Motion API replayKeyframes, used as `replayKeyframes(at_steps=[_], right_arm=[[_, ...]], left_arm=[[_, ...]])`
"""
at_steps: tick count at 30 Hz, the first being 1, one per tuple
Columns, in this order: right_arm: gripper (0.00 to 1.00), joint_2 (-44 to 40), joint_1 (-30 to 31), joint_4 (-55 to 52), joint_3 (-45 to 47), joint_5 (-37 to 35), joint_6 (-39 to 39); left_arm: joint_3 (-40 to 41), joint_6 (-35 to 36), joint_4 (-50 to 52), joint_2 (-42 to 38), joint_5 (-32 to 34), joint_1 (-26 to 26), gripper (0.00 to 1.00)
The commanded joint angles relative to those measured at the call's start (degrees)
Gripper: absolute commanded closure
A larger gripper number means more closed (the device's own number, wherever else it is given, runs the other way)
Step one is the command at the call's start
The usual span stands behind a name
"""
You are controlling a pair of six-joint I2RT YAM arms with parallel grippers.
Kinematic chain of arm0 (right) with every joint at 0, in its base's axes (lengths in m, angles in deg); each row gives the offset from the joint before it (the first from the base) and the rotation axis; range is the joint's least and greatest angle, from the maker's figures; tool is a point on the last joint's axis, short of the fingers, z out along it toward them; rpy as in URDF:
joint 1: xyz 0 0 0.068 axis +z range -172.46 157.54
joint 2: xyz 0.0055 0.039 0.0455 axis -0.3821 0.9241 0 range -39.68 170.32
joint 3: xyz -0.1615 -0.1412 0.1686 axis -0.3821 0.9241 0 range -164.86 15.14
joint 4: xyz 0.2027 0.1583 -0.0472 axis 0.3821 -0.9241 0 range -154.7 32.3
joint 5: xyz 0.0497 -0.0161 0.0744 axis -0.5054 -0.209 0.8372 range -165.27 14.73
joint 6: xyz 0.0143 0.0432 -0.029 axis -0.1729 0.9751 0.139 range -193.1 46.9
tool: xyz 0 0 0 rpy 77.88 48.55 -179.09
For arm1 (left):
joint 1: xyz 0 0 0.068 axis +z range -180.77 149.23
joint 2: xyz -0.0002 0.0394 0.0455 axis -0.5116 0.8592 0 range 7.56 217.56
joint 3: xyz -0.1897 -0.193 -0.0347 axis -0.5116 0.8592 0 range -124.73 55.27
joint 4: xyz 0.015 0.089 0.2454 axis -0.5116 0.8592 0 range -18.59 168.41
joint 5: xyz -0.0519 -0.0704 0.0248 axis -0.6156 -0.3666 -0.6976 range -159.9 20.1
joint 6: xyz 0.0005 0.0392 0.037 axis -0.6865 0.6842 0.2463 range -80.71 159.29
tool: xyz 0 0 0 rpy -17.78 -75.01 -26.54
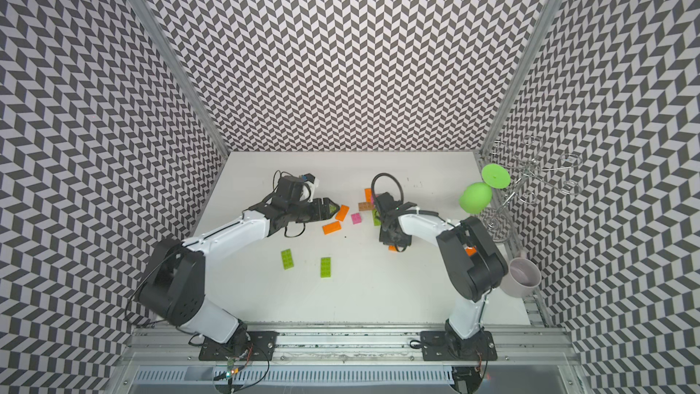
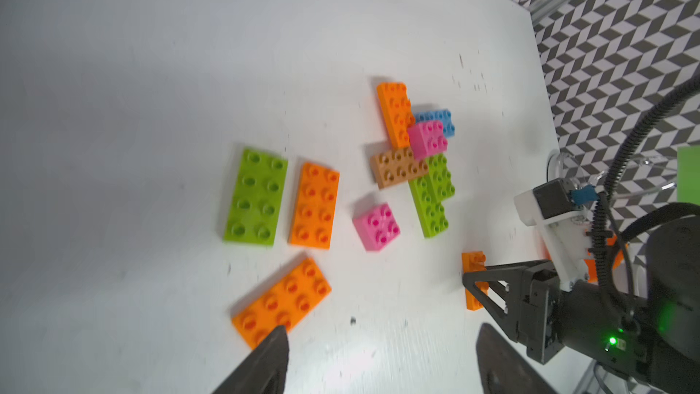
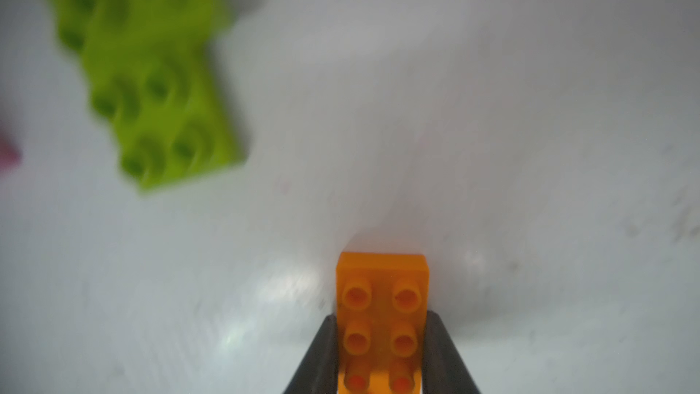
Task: Assemble a small pinwheel with lego
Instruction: Move the lego brick at the center of the board.
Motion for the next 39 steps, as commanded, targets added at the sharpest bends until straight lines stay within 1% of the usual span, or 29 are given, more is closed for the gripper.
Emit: replayKeyframes(at_steps=[1,3,5,9,11,13,16,18,19,22,24,26,29,32,34,37,39], right_arm=[[0.7,-3.7,7.7,-1.9,5.1,2.2,1.7],[0.7,-5.9,12.3,-0.4,7.4,4.1,4.2],[0.7,-6.7,15.8,0.7,8.6,5.7,5.5],[0.68,-6.6,20.3,-1.1,9.3,4.6,7.2],[0.66,-7.1,21.3,-0.8,10.2,5.3,7.7],[0.6,-7.5,21.6,-0.1,11.3,6.5,8.0],[0.47,-7.7,21.6,-0.4,11.7,6.3,7.9],[0.38,-8.0,21.5,-1.7,10.3,5.0,7.9],[0.36,-8.3,21.5,-2.8,8.9,3.6,7.9],[0.36,-9.3,21.5,-5.7,2.2,-0.9,8.2],[0.37,-8.9,21.5,-5.7,-1.9,-2.5,8.0],[0.37,-6.8,21.6,-3.7,-6.2,-1.3,7.2],[0.36,-0.3,22.2,-2.2,-12.9,1.4,7.0],[0.35,5.9,23.6,-3.7,-20.0,1.7,7.8],[0.35,9.5,24.3,-4.9,-24.1,1.9,8.3],[0.34,14.3,25.7,-8.4,-29.5,1.0,8.9],[0.33,16.8,26.5,-10.4,-31.6,0.5,9.2]], left_arm=[[6.5,-2.7,-1.8,-8.3,-0.4,-0.3,0.22],[10.3,-3.0,-0.7,-13.7,0.4,-0.3,0.22],[12.3,-2.9,0.9,-17.3,1.3,-0.4,0.22],[13.9,-2.3,4.0,-21.5,3.4,-0.4,0.22],[14.7,-2.6,4.2,-22.5,3.5,-0.3,0.22],[15.3,-2.8,4.0,-22.8,3.2,-0.3,0.22],[16.1,-3.1,3.9,-22.6,2.7,-0.3,0.22],[16.4,-3.1,3.8,-22.8,2.6,-0.2,0.21],[16.6,-3.1,3.8,-23.0,2.6,-0.2,0.22],[16.0,-2.7,3.9,-23.9,2.0,1.8,0.2],[15.6,-2.2,3.3,-24.5,-0.5,5.7,0.2],[15.5,-1.7,2.2,-24.6,-4.3,11.6,0.2],[14.8,-1.1,1.9,-23.9,-9.2,20.9,0.2],[14.8,-0.9,1.7,-23.0,-14.4,30.7,0.19],[14.8,-0.4,2.1,-22.3,-17.2,35.9,0.19],[14.8,1.4,3.0,-21.2,-20.3,41.4,0.19],[14.7,2.3,3.6,-20.7,-21.6,43.4,0.2]])
